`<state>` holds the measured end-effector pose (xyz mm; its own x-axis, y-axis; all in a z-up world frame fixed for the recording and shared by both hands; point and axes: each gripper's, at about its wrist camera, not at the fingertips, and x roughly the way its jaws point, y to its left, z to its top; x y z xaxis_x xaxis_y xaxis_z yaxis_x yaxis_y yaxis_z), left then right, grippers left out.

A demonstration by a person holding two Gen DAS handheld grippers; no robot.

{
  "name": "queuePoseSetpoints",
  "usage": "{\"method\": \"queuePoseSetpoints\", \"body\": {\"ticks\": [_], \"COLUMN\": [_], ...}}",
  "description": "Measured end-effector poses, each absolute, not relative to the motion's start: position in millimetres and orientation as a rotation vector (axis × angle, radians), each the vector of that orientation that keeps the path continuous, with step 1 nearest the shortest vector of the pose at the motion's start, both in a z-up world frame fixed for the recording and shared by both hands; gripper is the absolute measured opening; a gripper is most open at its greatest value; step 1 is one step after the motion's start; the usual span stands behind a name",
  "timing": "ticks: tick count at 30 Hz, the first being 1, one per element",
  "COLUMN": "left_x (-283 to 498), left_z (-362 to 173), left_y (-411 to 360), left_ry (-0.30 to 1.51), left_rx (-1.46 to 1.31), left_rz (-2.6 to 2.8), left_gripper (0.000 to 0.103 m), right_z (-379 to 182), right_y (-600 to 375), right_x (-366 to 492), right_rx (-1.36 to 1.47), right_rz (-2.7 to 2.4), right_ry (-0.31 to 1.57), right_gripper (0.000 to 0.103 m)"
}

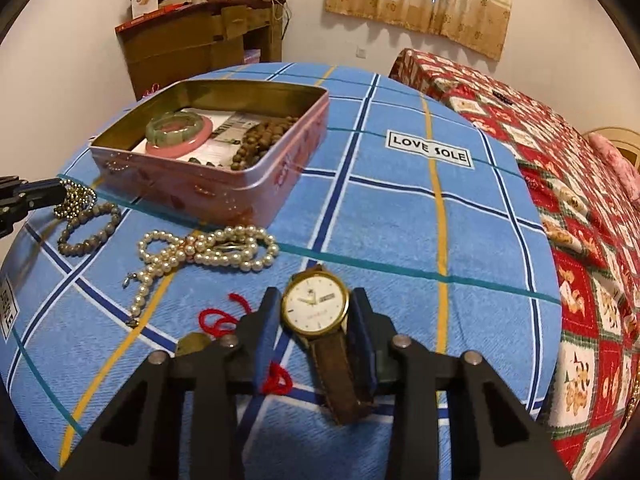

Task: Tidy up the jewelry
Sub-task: 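Carry the bead chain and wristwatch over the tin box with both tools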

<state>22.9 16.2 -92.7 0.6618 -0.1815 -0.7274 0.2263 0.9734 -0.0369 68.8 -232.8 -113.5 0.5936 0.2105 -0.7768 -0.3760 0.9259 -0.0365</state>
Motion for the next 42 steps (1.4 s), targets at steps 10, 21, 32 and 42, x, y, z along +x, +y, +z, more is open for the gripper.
{"method": "queuePoseSetpoints", "body": {"ticks": [10, 21, 32, 42], "left_x": [21, 29, 60, 93], "left_z": [-67, -25, -7, -11], "left_y": [19, 14, -2, -12], "left_ry": [0.749, 0.659, 0.62, 0.633], "left_rx": [0.059, 0.071, 0.103, 0.136], "left_rz": [-0.22, -0.234, -0.247, -0.239], "left_gripper": [0.007, 0.007, 0.007, 0.007], "right_z": [-83, -59, -44, -39], "right_y": [-232, -219, -201, -181], "right_x": [64, 71, 87, 114], "right_rx": [-0.169, -0.164, -0.153, -0.142], "right_rz": [0.325, 0.348, 0.383, 0.411], "right_ry": [0.751, 0.677, 0.647, 0.647], "right_gripper": [0.038, 0.037, 0.037, 0.037]}}
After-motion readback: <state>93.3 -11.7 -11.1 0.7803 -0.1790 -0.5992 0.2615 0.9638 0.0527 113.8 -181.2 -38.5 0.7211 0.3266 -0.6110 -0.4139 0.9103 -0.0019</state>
